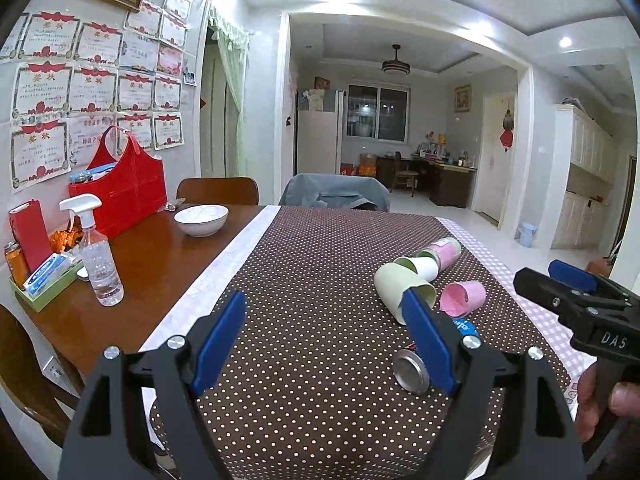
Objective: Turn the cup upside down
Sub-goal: 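Move the right gripper to the lying can and close it around the body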
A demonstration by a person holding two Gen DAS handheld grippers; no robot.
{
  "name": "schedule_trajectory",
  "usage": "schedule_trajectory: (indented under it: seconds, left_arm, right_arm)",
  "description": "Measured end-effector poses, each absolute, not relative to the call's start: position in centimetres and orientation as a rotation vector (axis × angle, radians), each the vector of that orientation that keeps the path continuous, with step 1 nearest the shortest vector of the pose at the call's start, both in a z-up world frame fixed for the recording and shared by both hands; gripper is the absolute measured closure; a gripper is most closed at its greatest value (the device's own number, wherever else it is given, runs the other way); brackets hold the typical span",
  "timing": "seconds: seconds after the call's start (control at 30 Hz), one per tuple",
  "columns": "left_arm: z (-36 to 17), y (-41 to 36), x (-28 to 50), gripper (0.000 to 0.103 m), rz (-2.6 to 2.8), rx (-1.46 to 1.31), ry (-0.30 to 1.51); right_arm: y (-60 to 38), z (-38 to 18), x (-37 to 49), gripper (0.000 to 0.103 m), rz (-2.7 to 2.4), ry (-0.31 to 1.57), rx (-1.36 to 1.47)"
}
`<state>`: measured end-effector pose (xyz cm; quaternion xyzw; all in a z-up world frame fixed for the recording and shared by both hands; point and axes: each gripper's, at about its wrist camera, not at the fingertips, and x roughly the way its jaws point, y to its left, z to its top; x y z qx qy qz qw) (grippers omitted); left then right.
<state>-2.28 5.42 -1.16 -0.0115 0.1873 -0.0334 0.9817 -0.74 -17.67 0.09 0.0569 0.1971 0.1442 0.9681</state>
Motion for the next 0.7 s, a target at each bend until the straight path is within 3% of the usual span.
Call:
schedule_trajectory:
  seconds: [0.33, 0.7]
  left_arm:
    - [-1.9, 5.3, -1.9, 0.024, -0.075, -0.033, 0.395]
    - [-3.3, 5.2, -0.5, 0.024, -0.070, -0.030, 0.435]
  right_arm:
    - [-17.5, -0.2, -0.6, 0.006, 0.333, 0.393, 0.045]
    - [-15.8, -3.0, 2.7, 0.006, 0.536, 0.491, -0.305]
